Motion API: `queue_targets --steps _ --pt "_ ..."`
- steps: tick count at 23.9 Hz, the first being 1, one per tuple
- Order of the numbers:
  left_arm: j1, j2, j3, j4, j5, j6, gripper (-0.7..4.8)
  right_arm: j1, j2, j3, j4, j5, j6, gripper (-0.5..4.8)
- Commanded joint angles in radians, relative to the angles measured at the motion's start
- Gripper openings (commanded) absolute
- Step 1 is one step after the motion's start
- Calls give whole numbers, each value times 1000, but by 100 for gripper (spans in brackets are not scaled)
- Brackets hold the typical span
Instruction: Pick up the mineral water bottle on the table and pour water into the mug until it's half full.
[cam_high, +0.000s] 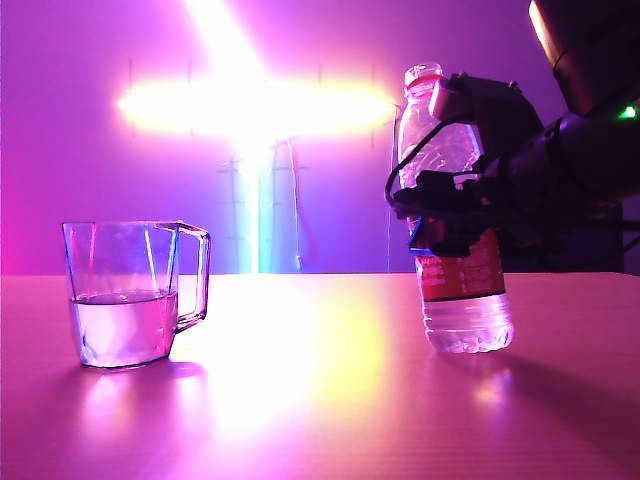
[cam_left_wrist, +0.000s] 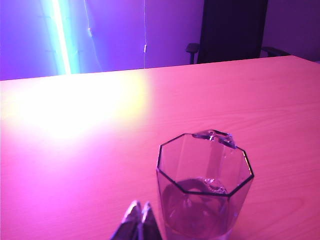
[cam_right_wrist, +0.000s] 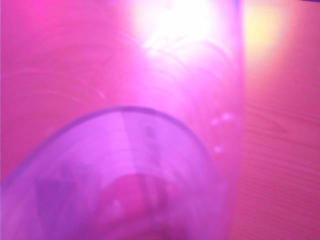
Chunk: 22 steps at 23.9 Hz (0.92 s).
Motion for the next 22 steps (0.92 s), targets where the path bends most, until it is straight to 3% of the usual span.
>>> queue_targets --steps 1,10,14,18,20,22 --pt "0 2 4 6 2 -3 -2 1 10 5 40 -6 8 239" --pt "0 2 4 6 2 -3 -2 1 19 -10 31 -19 8 244" --pt "0 2 4 6 2 -3 -2 2 18 -32 32 -28 31 344" --pt "-1 2 4 6 2 -3 -2 2 13 -64 33 -29 56 387" --pt "-2 2 4 6 2 -3 -2 2 -2 -90 32 -29 61 432" --pt "-2 2 4 6 2 -3 -2 2 -33 -117 32 -29 86 433"
